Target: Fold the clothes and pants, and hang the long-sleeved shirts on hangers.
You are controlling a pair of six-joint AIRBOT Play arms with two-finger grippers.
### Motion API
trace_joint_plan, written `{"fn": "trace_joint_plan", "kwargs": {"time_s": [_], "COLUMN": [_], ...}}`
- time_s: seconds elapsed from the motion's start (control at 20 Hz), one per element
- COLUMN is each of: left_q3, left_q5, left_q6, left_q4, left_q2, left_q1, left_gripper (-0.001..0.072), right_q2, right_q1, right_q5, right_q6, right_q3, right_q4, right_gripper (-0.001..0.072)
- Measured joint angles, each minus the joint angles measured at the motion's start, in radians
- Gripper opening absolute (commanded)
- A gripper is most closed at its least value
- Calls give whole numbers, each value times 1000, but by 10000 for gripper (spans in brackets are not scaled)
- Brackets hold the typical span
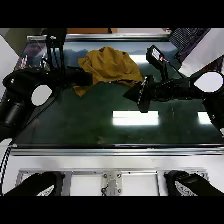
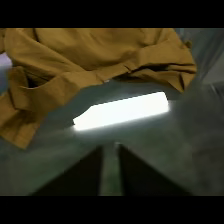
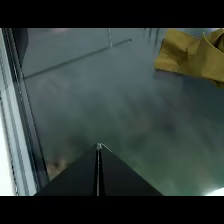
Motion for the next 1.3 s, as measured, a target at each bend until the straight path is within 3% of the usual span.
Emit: {"fn": "trace_joint_plan", "kwargs": {"time_s": [0.2,0.4,0.7,1.05,1.1,1.2,1.25,1.3], "left_q3": [2,68,284,523,546,579,595,613], "left_q5": [98,212,241,248,249,244,237,220], "left_q6": [65,240,510,593,593,574,558,545], "left_q4": [0,0,0,2,2,2,2,2], "left_q2": [-103,-323,-708,-981,-1002,-1032,-1041,-1046], "left_q1": [61,113,128,130,130,130,131,131], "left_gripper": [696,696,696,693,580,169,16,18], "right_q2": [0,0,0,0,0,0,0,0], "right_q1": [0,0,0,0,0,0,0,0], "right_q5": [0,0,0,0,0,0,0,0], "right_q6": [0,0,0,0,0,0,0,0], "right_q3": [0,0,0,0,0,0,0,0], "right_q4": [0,0,0,0,0,0,0,0], "right_gripper": [18,18,19,19,18,19,18,19]}}
